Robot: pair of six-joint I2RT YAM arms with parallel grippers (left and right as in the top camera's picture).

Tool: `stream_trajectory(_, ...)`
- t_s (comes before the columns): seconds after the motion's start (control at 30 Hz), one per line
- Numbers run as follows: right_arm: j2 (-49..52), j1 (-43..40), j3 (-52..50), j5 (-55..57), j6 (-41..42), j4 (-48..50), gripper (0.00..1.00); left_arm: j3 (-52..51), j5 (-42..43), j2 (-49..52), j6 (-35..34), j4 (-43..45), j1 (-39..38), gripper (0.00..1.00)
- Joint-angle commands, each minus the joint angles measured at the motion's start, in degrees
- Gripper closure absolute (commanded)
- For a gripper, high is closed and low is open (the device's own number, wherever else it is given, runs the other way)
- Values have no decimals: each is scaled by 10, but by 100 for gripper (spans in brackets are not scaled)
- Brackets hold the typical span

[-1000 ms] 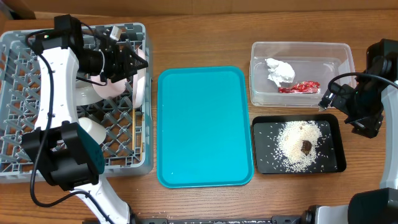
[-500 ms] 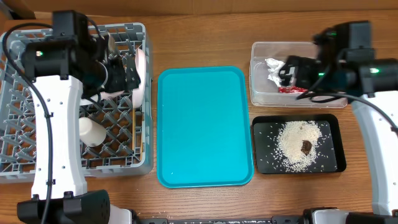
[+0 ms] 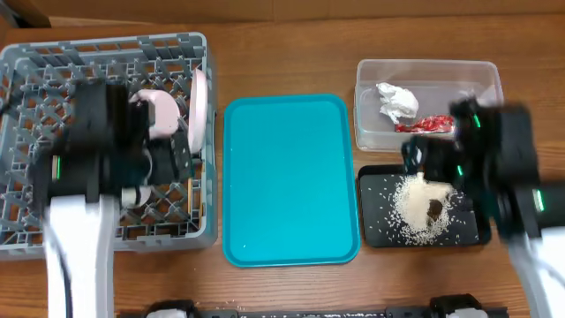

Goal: Sort waste into correct bins and load items into the dishwasher

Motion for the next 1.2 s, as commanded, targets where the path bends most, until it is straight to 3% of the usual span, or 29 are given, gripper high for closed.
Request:
stream_trajectory(0.0,-146,-1,-78,80,49,17,0,-150,-5,-212,17,97,-4,0)
stream_trajectory(0.13,-257,-1,-101,96,52,-16,0,-283,-5,-444,17,145,-4,0)
stream_trajectory(0.23,-259,-1,-101,96,53,-31,0,-292,-5,-501,17,118,-4,0)
stream_trajectory(0.33,-259,-1,-101,96,52,-30,0,-292,-6,-509,17,58,-4,0)
stream_trajectory(0.77,-283,-1,-113,101,52,-53,0,-292,-5,-509,17,60,-4,0)
stream_trajectory(0.9,-368,-1,-210,99,52,97,0,-292,-5,-509,17,60,-4,0)
stream_trajectory(1.03,-513,-1,-402,99,52,314,0,-292,-5,-509,17,60,-4,0)
stream_trajectory(1.17,-574,-1,-523,99,52,469,0,-292,-5,-509,17,60,-4,0)
